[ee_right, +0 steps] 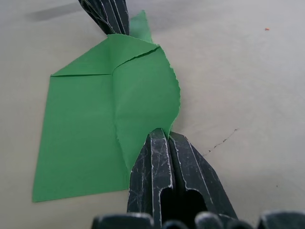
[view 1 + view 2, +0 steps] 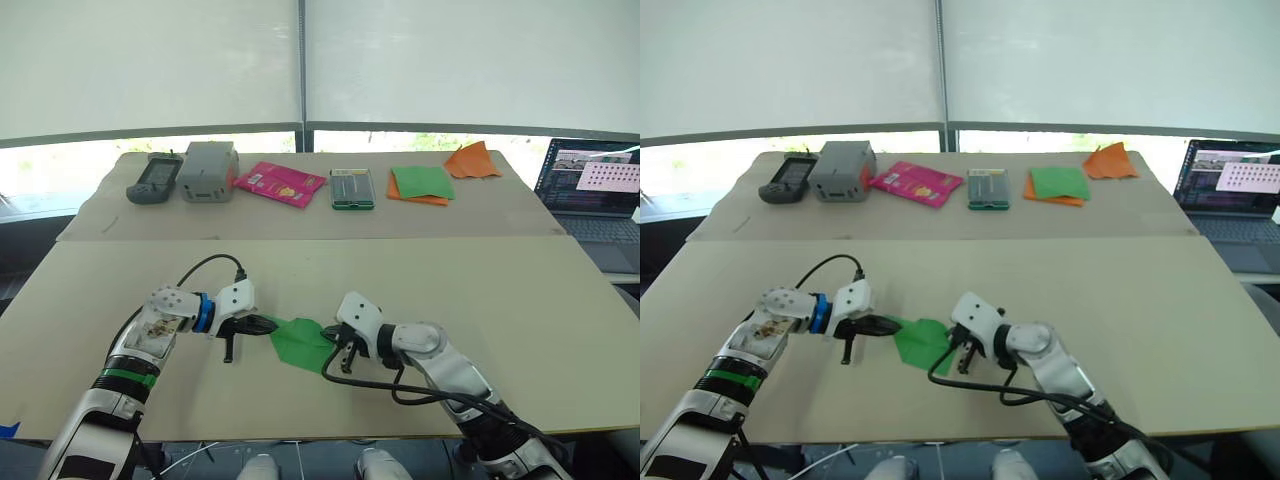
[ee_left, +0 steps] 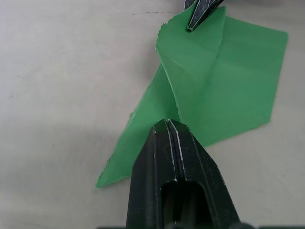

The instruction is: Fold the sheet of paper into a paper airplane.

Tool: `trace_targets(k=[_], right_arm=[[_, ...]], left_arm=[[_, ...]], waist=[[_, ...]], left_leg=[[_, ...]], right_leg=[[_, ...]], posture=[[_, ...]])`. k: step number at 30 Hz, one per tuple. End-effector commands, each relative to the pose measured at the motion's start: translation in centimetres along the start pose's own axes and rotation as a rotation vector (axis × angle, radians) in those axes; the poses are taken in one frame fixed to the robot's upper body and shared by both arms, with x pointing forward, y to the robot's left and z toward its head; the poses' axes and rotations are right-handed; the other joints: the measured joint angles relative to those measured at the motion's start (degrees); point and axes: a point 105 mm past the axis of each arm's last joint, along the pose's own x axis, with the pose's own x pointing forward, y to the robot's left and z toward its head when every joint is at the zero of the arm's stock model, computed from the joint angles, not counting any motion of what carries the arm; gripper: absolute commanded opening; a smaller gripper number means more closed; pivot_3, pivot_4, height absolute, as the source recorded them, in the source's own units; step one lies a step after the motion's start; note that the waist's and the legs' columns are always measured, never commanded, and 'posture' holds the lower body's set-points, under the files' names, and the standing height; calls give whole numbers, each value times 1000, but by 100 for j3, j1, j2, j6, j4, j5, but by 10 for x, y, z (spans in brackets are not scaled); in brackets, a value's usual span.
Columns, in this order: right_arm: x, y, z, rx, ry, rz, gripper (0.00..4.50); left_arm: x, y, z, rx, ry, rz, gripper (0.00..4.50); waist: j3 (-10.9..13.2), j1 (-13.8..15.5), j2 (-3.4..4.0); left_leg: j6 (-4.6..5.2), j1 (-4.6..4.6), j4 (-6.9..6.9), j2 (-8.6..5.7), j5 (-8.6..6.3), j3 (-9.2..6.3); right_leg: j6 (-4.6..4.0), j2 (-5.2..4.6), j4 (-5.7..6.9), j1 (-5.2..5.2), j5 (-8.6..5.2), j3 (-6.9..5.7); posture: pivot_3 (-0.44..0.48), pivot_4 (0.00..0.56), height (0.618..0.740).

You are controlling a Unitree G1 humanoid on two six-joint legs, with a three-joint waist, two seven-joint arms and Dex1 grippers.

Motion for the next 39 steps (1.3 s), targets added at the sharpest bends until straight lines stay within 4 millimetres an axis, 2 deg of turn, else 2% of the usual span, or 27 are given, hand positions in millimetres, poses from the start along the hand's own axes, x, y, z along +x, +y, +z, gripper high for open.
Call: trace_targets(k=[1, 13, 15, 19, 23, 26, 33, 39], right_arm=[[5, 8, -22, 30, 92, 15, 52], [6, 8, -26, 32, 119, 1, 52], [6, 8, -27, 32, 121, -2, 52], [6, 7, -27, 34, 125, -6, 52], [7, 7, -27, 32, 126, -6, 52], [8, 7, -26, 33, 124, -7, 52], [8, 7, -25, 35, 121, -11, 52], [7, 3, -21, 44, 117, -31, 52]], left_arm=[[-1, 2, 7, 0, -27, 10, 0], [-12, 17, 21, -27, -60, 55, 0], [-14, 19, 26, -16, -74, 64, 0], [-20, 20, 49, -25, -161, 45, 0], [-21, 6, 63, -49, -215, -53, 0], [-15, -2, 59, -40, -191, -85, 0], [-2, 0, 37, 1, -97, -52, 0], [2, 1, 27, 24, -69, -48, 0]], waist=[[0, -13, 0], [0, -81, -1], [0, -83, -1], [1, -84, -3], [1, -90, -3], [1, -94, -2], [1, -93, -4], [2, -96, -6]], left_leg=[[0, 0, 0, 0, 0, 0], [0, 0, -3, 0, 0, -3], [0, 0, -3, 0, 0, -3], [0, 0, -4, 0, 0, -4], [0, 0, -5, 0, 0, -4], [0, 2, -7, 0, 0, -4], [0, 4, -9, 1, 0, -4], [0, 10, -12, 1, 0, -4]], right_leg=[[0, 0, 0, 0, 0, 0], [0, 0, -1, 0, 0, -1], [0, 0, -1, 0, 0, -1], [0, 1, -1, 0, 0, -1], [0, 1, -1, 0, 0, 0], [-1, 1, -1, 0, -1, 0], [-2, 1, -4, -2, -1, 0], [-3, 1, -7, -9, -2, 0]], posture=[[0, 150, 740], [0, 150, 740], [0, 150, 740], [0, 150, 740], [0, 150, 740], [0, 150, 740], [0, 150, 740], [0, 150, 740]])
